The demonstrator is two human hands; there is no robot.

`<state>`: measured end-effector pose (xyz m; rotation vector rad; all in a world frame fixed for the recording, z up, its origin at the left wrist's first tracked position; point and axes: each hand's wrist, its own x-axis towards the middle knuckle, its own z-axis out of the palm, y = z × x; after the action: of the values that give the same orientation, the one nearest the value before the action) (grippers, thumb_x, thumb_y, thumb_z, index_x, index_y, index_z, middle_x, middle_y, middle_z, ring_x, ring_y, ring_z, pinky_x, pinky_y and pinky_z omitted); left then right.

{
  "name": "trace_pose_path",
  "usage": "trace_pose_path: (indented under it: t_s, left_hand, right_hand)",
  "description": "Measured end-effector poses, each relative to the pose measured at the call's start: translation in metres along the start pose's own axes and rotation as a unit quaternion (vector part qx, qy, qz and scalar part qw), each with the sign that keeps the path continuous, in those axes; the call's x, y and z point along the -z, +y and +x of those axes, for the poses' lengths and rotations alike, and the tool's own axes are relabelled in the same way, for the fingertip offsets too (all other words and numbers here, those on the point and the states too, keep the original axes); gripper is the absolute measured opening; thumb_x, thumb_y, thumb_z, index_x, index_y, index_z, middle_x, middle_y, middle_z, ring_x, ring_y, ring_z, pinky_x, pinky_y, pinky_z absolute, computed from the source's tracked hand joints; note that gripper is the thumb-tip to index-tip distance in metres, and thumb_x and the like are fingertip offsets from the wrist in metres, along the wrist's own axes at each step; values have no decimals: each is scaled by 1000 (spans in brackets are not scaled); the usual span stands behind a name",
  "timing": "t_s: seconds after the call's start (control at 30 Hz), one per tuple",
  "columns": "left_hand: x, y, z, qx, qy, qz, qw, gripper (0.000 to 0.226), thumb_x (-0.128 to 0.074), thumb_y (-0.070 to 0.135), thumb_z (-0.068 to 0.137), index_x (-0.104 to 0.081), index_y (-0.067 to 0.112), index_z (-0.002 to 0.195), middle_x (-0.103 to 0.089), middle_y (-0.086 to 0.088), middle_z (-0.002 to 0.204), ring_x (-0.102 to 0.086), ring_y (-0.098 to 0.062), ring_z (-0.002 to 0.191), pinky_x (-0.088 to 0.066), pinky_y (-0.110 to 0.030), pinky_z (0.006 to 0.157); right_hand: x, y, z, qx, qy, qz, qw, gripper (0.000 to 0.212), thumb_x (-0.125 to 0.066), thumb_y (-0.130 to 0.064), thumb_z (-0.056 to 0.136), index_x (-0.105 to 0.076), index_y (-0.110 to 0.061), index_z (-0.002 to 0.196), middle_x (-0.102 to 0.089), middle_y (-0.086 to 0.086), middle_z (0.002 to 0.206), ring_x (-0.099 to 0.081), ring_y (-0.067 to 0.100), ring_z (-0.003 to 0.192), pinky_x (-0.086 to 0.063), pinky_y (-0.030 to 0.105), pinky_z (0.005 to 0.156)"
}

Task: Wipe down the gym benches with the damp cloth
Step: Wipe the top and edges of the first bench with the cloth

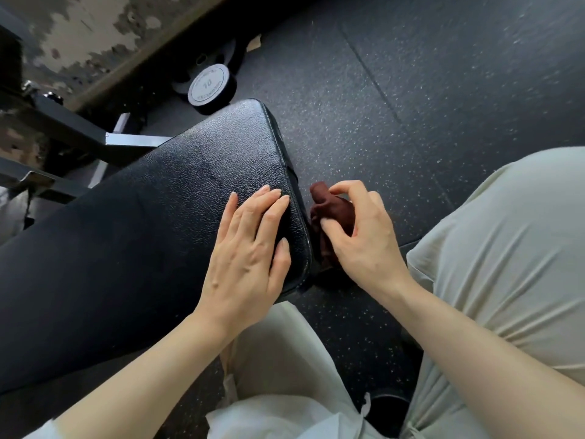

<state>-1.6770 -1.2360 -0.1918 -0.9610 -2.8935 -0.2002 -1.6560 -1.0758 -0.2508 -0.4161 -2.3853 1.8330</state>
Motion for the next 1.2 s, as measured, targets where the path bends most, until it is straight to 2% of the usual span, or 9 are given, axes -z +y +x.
trace_pose_path:
  t_s: [0.13,0.23,0.37,0.6,0.7,0.8,0.93,1.03,1.2]
  left_hand:
    - [0,0,0,1,2,5,1000,49,-36,23,93,-47,6,138,-45,-7,142,-32,-18,141,-15,-48,119]
    - [0,0,0,1,3,6,1000,49,-36,22,93,-47,5,138,-45,-7,142,-33,-19,141,-15,-49,119]
    - [-1,0,1,-2,0,9,1000,49,-36,22,93,-47,5,138,-45,-7,142,-32,-19,141,-14,-48,120]
    - [-1,0,1,0,0,9,1000,49,-36,22,93,-47,5,138,-45,-7,142,-33,-19,141,-16,-48,119]
    - [-1,1,1,2,0,14,1000,49,-36,22,93,-47,5,138,-45,-7,143,-32,-19,141,-15,-48,119]
    - [-1,0,1,2,0,16,1000,49,-36,22,93,-47,6,138,-45,-7,143,-32,-19,141,-15,-48,119]
    - [-1,0,1,0,3,11,1000,50,-36,23,92,-47,6,138,-45,-6,142,-32,-19,141,-16,-49,119]
    - [-3,-3,0,25,10,5,1000,56,-38,29,93,-41,3,142,-38,-10,149,-27,-20,144,-13,-46,120]
    - [-4,-5,-1,44,-9,29,999,64,-33,35,95,-29,1,148,-22,-14,158,-15,-22,148,-8,-45,121]
  right_hand:
    - [1,-8,5,-31,-25,117,992,29,-62,-28,86,-66,-22,115,-62,1,114,-55,1,101,-34,3,90]
    - [6,-11,4,-36,-85,283,955,43,-53,-18,79,-68,-21,119,-68,-6,120,-59,4,115,-42,26,104]
    - [10,-6,5,35,-94,184,978,41,-60,-11,76,-70,-17,115,-71,-7,110,-64,5,104,-48,25,97]
    - [4,2,4,0,8,94,996,35,-72,-9,77,-69,-23,110,-71,-11,97,-64,3,92,-51,26,90]
    - [5,-2,7,23,-22,102,994,31,-67,-22,77,-69,-24,108,-71,-10,95,-65,9,92,-51,30,90]
    - [4,0,9,3,-64,94,994,25,-66,-12,80,-69,-21,103,-70,-7,92,-65,9,88,-51,28,86]
    - [5,-4,4,-43,-12,-6,999,28,-68,-5,76,-69,-22,98,-69,-7,87,-62,8,77,-50,25,82]
    - [11,-28,15,-12,50,21,998,32,-70,-4,73,-70,-21,100,-69,-6,88,-62,6,78,-48,17,80]
    - [4,-38,24,-11,-23,151,988,35,-69,-2,70,-75,-21,99,-74,-9,89,-67,3,86,-52,24,87]
